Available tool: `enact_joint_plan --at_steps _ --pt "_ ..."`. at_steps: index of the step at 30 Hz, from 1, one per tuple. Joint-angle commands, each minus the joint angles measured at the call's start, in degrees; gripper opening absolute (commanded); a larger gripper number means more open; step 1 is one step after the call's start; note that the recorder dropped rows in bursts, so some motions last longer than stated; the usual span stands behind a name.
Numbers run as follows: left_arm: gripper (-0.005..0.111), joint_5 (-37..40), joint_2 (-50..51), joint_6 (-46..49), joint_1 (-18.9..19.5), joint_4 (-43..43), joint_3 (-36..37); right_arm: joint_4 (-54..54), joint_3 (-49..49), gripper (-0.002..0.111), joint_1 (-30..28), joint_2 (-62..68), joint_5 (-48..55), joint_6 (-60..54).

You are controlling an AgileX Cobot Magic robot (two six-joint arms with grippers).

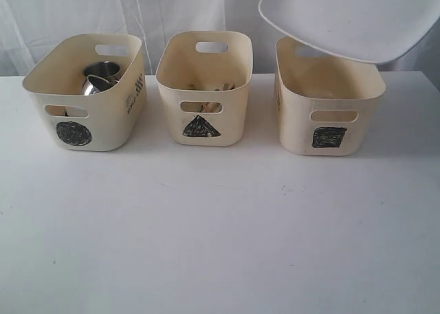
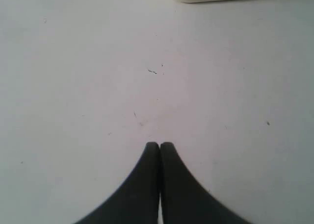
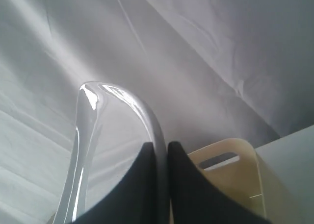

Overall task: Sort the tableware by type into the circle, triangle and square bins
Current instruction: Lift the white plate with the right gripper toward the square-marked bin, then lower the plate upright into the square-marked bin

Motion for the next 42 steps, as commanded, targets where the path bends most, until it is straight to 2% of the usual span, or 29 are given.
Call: enact_joint_plan --at_steps 1,7,17,25,42 --pt "0.0 0.77 -0.26 -0.09 0.1 -0.2 0.5 2.86 -3.86 0.0 0.02 1.68 -3.31 -1.23" --pt "0.0 0.77 -0.26 -0.09 0.1 -0.2 0.5 2.86 -6.94 0.0 0.74 4.05 -7.09 -5.45" --pt "0.0 0.77 -0.26 -0.09 0.1 -0.2 0.5 0.32 -10.28 0.0 7.85 7.08 -21.09 -14.49" --pt "0.0 0.77 -0.26 -0.09 0.1 -0.2 0.5 0.32 -13.52 0.0 11.33 11.1 -24.85 -18.16" --pt "0.0 0.77 -0.26 -0.09 0.1 -0.2 0.5 0.32 -13.49 0.0 15.76 16.31 -31.07 -29.71"
